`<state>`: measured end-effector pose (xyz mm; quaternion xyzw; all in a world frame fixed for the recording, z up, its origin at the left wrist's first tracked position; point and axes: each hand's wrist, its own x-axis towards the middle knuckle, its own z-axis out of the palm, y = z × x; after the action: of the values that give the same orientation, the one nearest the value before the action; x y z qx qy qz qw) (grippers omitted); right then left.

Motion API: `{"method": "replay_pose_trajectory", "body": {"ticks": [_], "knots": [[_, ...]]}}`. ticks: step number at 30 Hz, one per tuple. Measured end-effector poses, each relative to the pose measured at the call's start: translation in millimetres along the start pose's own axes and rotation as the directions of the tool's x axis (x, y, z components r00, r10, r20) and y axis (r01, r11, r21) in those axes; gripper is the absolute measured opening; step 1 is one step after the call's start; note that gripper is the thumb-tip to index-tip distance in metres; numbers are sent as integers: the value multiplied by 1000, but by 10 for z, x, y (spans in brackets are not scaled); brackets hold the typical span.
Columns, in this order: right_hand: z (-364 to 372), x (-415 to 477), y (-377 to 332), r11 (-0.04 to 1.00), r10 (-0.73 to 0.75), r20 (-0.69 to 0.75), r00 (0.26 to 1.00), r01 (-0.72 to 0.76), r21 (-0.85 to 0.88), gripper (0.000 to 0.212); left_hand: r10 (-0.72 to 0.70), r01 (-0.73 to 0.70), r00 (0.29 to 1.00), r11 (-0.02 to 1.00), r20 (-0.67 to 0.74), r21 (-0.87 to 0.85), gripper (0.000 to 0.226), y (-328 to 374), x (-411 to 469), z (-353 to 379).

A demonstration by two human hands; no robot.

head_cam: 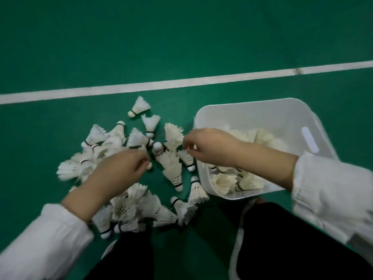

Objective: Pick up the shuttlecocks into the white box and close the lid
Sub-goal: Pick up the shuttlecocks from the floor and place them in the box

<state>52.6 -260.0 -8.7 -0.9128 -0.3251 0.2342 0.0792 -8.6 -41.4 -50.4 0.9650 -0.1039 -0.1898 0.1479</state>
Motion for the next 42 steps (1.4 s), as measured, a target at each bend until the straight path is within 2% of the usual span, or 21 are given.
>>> {"method": "replay_pose_trajectory", "body": {"ticks": [3, 5, 9, 13, 16, 19, 22, 24, 25, 28, 31, 35, 38, 42], "knots": [[365, 300, -307, 998, -56, 115, 992, 58, -21, 26, -161, 159, 986, 986, -40, -55, 19, -423, -207, 167], [602, 461, -412, 998, -24, 154, 988, 32, -47, 27, -235, 231, 971, 969, -36, -85, 18, -681, -315, 257], [971, 761, -476, 979, 189, 173, 967, -172, -106, 36, -299, 295, 954, 949, -19, -106, 17, -1005, -356, 345], [1164, 923, -426, 945, 328, 135, 935, -325, -45, 49, -283, 264, 957, 940, -63, -218, 20, -1024, -98, 426], [1213, 947, -363, 940, 338, 133, 932, -341, 3, 37, -256, 214, 961, 928, -102, -305, 33, -826, 167, 568], [1204, 944, -330, 936, 341, 128, 931, -349, 39, 19, -230, 210, 973, 933, -34, -292, 46, -686, 380, 763], [1145, 897, -313, 923, 364, 142, 921, -377, 76, 10, -244, 232, 970, 928, -3, -291, 33, -611, 447, 892], [1078, 839, -315, 912, 369, 154, 917, -389, 132, 7, -234, 219, 972, 932, -18, -290, 12, -578, 413, 933], [1042, 804, -316, 903, 369, 162, 915, -394, 171, 9, -217, 200, 976, 936, -28, -289, 9, -566, 379, 948], [927, 709, -322, 826, 381, 182, 907, -422, 374, 14, -199, 172, 978, 939, -62, -297, 15, -584, 244, 950], [818, 658, -327, 677, 422, 149, 894, -420, 605, 17, -250, 195, 962, 914, -114, -355, 16, -605, 92, 858], [739, 622, -356, 610, 459, 31, 888, -340, 716, 18, -285, 193, 939, 899, -192, -392, 20, -556, -53, 662], [699, 600, -375, 687, 452, -47, 891, -314, 655, 15, -232, 133, 944, 918, -236, -374, 28, -457, -55, 577], [602, 552, -316, 829, 394, -110, 912, -301, 472, 10, -99, 5, 947, 956, -305, -293, 22, -310, 61, 619]]}}
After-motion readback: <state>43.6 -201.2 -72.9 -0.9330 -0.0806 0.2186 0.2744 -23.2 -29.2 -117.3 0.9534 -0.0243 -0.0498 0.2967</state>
